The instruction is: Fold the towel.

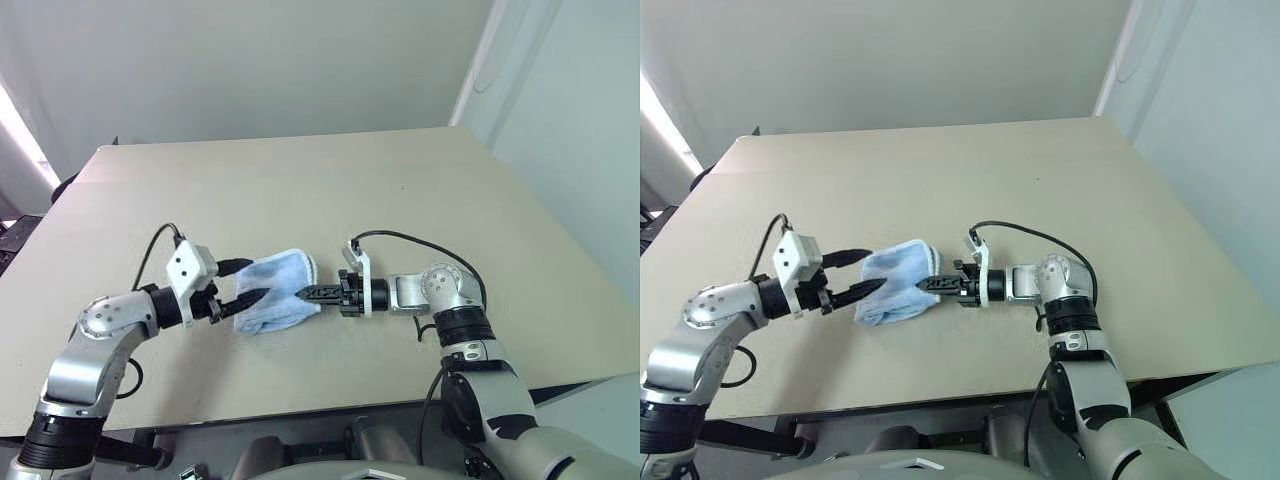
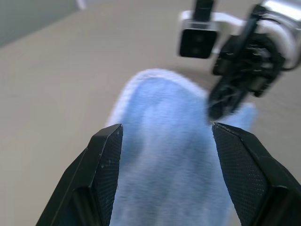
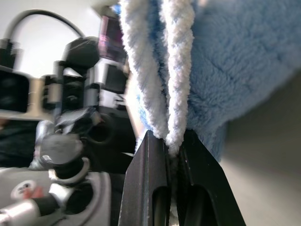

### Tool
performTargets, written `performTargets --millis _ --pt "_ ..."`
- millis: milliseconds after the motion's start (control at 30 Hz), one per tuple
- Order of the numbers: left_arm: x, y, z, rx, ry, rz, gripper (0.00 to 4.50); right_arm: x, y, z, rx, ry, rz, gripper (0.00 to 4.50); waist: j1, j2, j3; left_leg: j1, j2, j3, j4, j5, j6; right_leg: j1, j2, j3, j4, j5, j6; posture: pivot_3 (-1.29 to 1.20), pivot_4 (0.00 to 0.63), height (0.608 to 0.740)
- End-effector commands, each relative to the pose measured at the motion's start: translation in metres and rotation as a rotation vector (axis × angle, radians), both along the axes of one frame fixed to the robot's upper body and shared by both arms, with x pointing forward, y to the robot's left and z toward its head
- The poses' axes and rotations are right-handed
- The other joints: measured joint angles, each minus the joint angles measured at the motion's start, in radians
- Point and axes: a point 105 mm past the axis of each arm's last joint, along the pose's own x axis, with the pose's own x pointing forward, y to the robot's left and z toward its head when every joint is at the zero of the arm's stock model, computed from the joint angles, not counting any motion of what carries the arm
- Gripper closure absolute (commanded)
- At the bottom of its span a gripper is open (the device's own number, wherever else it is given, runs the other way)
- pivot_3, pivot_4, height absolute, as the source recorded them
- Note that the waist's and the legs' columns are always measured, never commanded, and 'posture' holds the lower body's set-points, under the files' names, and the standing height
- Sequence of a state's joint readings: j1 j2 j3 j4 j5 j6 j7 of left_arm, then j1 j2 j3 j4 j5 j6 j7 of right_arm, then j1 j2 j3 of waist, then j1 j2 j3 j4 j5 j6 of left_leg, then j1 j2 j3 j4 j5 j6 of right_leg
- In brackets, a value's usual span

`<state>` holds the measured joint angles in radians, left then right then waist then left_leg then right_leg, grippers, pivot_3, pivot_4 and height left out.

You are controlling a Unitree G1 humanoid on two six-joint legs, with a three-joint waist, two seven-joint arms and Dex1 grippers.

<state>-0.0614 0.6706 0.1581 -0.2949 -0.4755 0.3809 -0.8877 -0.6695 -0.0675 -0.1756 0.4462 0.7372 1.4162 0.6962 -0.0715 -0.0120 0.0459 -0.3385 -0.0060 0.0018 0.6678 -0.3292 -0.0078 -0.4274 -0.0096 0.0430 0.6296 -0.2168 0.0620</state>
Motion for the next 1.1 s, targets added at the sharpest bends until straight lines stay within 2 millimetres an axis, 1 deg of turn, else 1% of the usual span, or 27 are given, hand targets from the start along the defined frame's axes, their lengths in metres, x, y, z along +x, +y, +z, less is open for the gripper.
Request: performTargets --millis 33,133,200,267,300,367,467,567,600,700,800,933,1100 --pt "0.003 0.021 0.032 -0.060 -0.065 0.074 1.30 0.017 0.008 0.039 0.091 -0.107 -0.043 4.48 0.000 0.000 0.000 0.000 0.000 0.000 0.000 0.000 0.000 0.000 0.000 0.000 0.000 0.000 0.000 0.00 0.000 0.740" --pt "-0.001 0.036 0.045 -0.083 -0.076 0.123 1.30 0.034 0.010 0.056 0.137 -0.142 -0.105 4.48 0.000 0.000 0.000 0.000 0.000 0.000 0.000 0.000 0.000 0.000 -0.001 0.000 0.000 0.000 0.000 0.00 0.000 0.740" --pt "-0.005 0.042 0.048 -0.078 -0.078 0.146 1.30 0.046 0.009 0.065 0.154 -0.160 -0.147 4.48 0.000 0.000 0.000 0.000 -0.001 0.000 0.000 0.000 0.000 0.000 -0.001 0.000 -0.001 0.000 0.000 0.00 0.000 0.740" --pt "-0.009 0.046 0.048 -0.074 -0.070 0.166 1.30 0.056 0.008 0.068 0.141 -0.189 -0.180 4.48 0.001 0.000 0.000 -0.001 -0.001 0.000 0.000 0.000 0.000 0.000 -0.002 0.000 -0.001 0.000 0.000 0.00 0.000 0.740" --pt "-0.011 0.049 0.047 -0.069 -0.065 0.181 1.30 0.061 0.006 0.066 0.127 -0.189 -0.202 4.48 0.000 0.000 0.000 -0.001 -0.001 0.000 -0.001 0.000 0.000 0.000 -0.002 0.000 -0.002 0.000 0.000 0.00 0.000 0.740" --pt "-0.015 0.053 0.044 -0.053 -0.051 0.203 1.30 0.068 0.004 0.059 0.087 -0.188 -0.224 4.48 -0.001 0.000 0.000 -0.001 -0.001 0.000 -0.001 0.000 0.000 0.000 -0.002 0.000 -0.002 0.000 0.000 0.00 0.000 0.740" --pt "-0.021 0.058 0.040 -0.045 -0.039 0.232 1.30 0.072 0.003 0.027 -0.067 -0.193 -0.222 4.48 -0.001 0.000 0.000 -0.001 -0.001 0.000 -0.002 0.000 0.000 0.000 -0.002 0.000 -0.003 0.000 0.000 0.00 0.000 0.740" --pt "-0.027 0.058 0.032 -0.042 -0.006 0.242 1.30 0.077 -0.003 0.003 -0.158 -0.188 -0.252 4.48 -0.002 0.000 0.000 -0.001 -0.001 0.000 -0.001 0.000 0.000 0.000 -0.002 0.000 -0.003 0.000 0.000 0.00 0.000 0.740" --pt "-0.028 0.058 0.029 -0.037 0.006 0.248 1.30 0.079 -0.006 -0.002 -0.174 -0.177 -0.269 4.48 -0.003 0.000 0.000 -0.001 -0.001 0.000 -0.001 0.000 0.000 0.000 -0.002 0.000 -0.002 0.000 0.000 0.00 0.000 0.740" --pt "-0.026 0.066 0.027 -0.051 0.032 0.293 1.30 0.082 -0.012 -0.012 -0.213 -0.180 -0.294 4.48 -0.003 0.000 0.000 -0.001 -0.001 0.000 -0.001 0.000 0.000 0.000 -0.002 0.000 -0.002 0.000 0.000 0.00 0.000 0.740" --pt "-0.028 0.075 0.015 -0.031 0.140 0.340 1.30 0.082 -0.017 -0.023 -0.280 -0.177 -0.303 4.48 -0.004 0.000 0.000 0.000 -0.001 0.000 -0.001 0.000 0.000 0.000 -0.002 0.000 -0.001 0.000 0.000 0.00 0.000 0.740" --pt "-0.033 0.078 0.000 -0.006 0.250 0.350 1.30 0.081 -0.020 -0.033 -0.311 -0.169 -0.304 4.48 -0.004 0.000 -0.001 0.001 -0.001 0.000 -0.001 0.000 0.000 0.002 -0.001 0.000 -0.001 0.000 0.000 0.00 0.000 0.740" --pt "-0.036 0.075 -0.011 0.010 0.289 0.334 1.30 0.082 -0.020 -0.035 -0.322 -0.177 -0.320 4.48 -0.002 -0.001 -0.001 0.002 -0.001 0.000 0.000 0.000 -0.001 0.003 -0.002 0.000 -0.001 0.000 -0.001 0.00 0.000 0.740"
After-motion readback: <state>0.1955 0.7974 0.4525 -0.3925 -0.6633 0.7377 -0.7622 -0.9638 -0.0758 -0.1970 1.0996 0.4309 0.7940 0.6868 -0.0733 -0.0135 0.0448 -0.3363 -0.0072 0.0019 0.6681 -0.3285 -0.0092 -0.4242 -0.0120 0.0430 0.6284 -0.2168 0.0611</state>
